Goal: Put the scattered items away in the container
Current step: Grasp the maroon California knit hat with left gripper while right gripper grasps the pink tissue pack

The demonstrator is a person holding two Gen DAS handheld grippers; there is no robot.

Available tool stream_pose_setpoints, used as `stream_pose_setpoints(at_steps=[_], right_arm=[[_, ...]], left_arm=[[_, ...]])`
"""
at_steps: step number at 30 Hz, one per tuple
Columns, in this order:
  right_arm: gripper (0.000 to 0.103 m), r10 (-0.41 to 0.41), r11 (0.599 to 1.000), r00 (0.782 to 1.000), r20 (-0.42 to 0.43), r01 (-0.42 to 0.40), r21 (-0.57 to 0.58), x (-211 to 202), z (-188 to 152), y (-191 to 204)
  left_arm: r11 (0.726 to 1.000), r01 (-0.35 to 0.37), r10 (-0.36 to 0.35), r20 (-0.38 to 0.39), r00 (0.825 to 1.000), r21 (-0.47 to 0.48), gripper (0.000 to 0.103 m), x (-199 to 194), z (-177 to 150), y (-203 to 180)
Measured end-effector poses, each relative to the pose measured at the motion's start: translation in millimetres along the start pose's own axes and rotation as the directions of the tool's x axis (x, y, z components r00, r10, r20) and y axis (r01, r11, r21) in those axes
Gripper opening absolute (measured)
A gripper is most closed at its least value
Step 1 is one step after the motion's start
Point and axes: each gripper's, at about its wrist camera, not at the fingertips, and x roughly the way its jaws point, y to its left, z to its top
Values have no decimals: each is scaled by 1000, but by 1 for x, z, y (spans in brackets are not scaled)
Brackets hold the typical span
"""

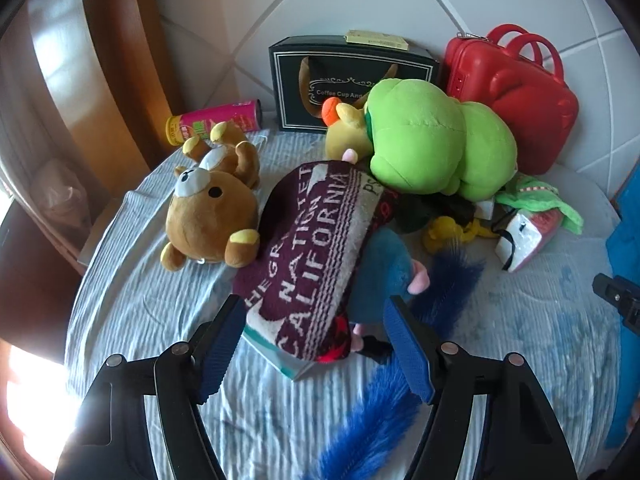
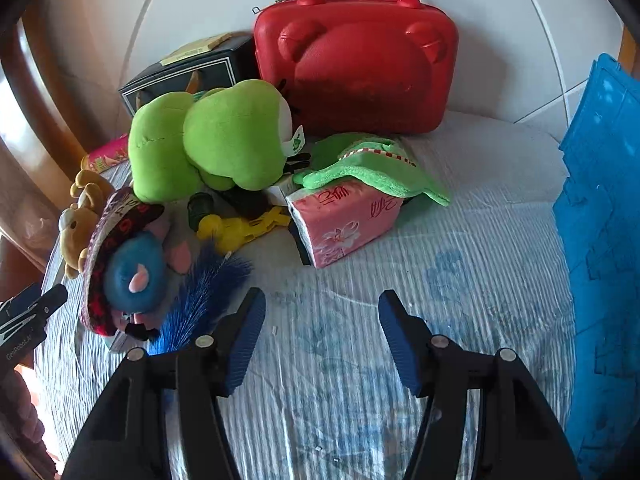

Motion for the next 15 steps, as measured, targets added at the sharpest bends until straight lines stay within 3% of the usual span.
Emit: stream_pose_setpoints(at_steps=[4,8,12,15], right_arm=[[59,-26,998,999,-30,28,50,34,26,-2],[79,-45,994,998,-48,49,99,68,43,-4],[83,-54,989,996,-68,63,132,98,58,-4],[98,-79,989,994,-75,88,116,115,63,2]], left_arm=[[1000,18,-18,-31,999,20,72,38,28,-4],[999,23,-21,-70,997,33,72,76,45,-10],[999,34,-30,-91,995,41,76,103,52,-16],[999,41,-39,-95,995,27,79,116,57,-16]])
